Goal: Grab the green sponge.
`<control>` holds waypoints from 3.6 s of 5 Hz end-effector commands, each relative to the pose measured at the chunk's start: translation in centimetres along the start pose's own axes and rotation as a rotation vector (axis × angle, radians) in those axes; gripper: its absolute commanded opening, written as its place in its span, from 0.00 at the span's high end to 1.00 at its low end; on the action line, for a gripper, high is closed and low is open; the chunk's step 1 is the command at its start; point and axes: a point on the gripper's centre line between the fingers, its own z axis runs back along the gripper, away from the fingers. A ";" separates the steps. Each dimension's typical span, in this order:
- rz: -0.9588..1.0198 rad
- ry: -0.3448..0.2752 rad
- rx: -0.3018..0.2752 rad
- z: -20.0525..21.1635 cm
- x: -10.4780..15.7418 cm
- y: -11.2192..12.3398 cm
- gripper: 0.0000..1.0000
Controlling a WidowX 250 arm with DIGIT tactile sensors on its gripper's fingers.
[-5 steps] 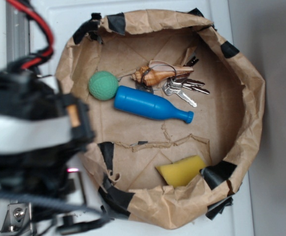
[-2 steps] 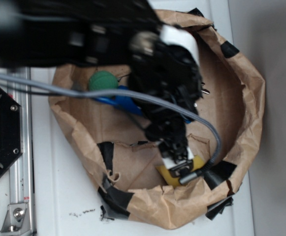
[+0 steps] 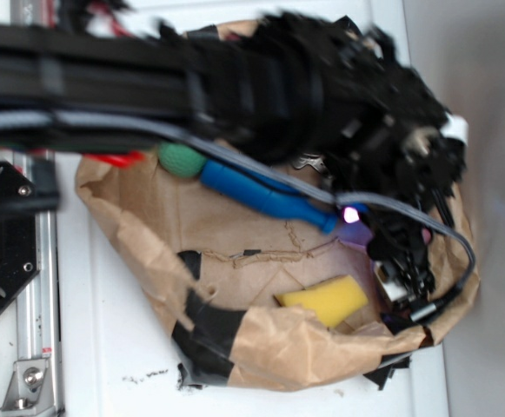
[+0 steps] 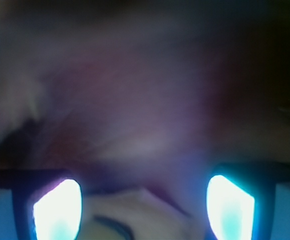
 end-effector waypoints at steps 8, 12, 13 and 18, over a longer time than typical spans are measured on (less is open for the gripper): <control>-0.159 0.176 -0.027 -1.9 -9.5 -4.6 0.00; -0.047 -0.049 0.264 0.6 -4.4 -1.8 1.00; -0.070 -0.126 0.297 4.2 -4.2 -1.1 1.00; -0.177 -0.144 0.352 17.0 -7.9 2.3 1.00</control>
